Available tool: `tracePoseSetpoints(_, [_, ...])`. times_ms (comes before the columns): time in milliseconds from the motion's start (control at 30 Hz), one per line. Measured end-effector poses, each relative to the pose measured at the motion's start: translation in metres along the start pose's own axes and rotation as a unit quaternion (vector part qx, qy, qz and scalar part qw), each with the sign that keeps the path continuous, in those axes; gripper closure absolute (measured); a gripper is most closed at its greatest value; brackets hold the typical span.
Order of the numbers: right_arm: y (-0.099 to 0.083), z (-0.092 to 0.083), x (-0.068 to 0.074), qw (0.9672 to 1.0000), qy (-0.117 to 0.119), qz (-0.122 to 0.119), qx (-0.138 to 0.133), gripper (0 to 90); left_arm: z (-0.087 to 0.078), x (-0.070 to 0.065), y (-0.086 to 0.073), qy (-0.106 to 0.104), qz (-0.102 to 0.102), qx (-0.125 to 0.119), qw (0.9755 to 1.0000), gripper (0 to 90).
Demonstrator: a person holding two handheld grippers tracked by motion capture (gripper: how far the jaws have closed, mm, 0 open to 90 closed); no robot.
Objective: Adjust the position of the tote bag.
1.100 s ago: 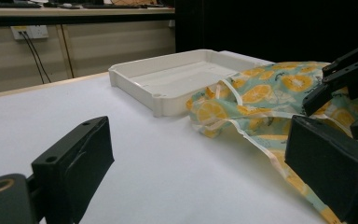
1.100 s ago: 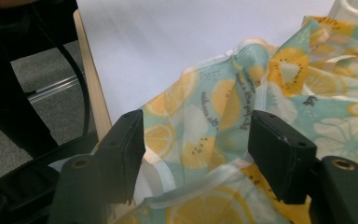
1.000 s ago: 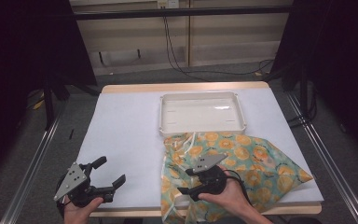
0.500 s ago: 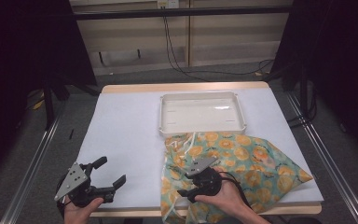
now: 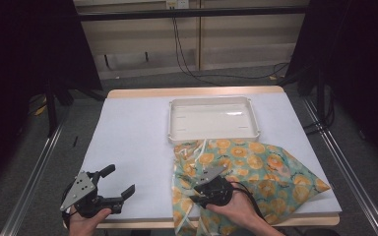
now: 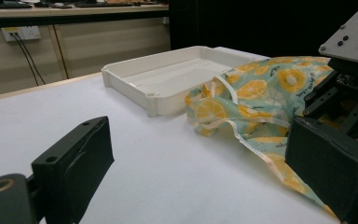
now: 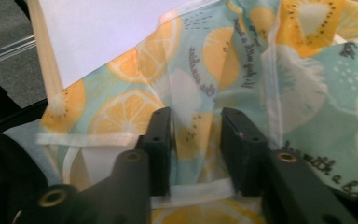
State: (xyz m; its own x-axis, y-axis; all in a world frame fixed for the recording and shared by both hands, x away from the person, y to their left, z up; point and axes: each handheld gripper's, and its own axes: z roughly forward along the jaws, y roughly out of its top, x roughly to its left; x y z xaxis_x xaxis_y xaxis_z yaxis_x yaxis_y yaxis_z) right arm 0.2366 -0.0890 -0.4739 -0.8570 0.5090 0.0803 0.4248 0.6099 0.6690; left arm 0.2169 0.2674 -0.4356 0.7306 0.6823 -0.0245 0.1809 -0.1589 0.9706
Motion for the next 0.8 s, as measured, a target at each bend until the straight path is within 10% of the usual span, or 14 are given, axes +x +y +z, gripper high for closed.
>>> tracePoseSetpoints(100, [-0.001,-0.001,-0.004,0.9999,0.001,0.012,-0.006,75.0,0.0,-0.001,0.0,0.0,0.001,-0.001,1.0,7.3])
tracePoseSetpoints(400, [0.011,-0.042,-0.012,0.9961,-0.017,0.025,-0.083,60.9,0.004,-0.003,-0.001,-0.012,0.004,0.008,0.9999,8.6])
tracePoseSetpoints(800, [0.002,-0.018,-0.022,0.9969,-0.062,0.043,-0.02,47.2,0.006,-0.006,0.0,-0.024,0.019,0.014,0.9994,8.6])
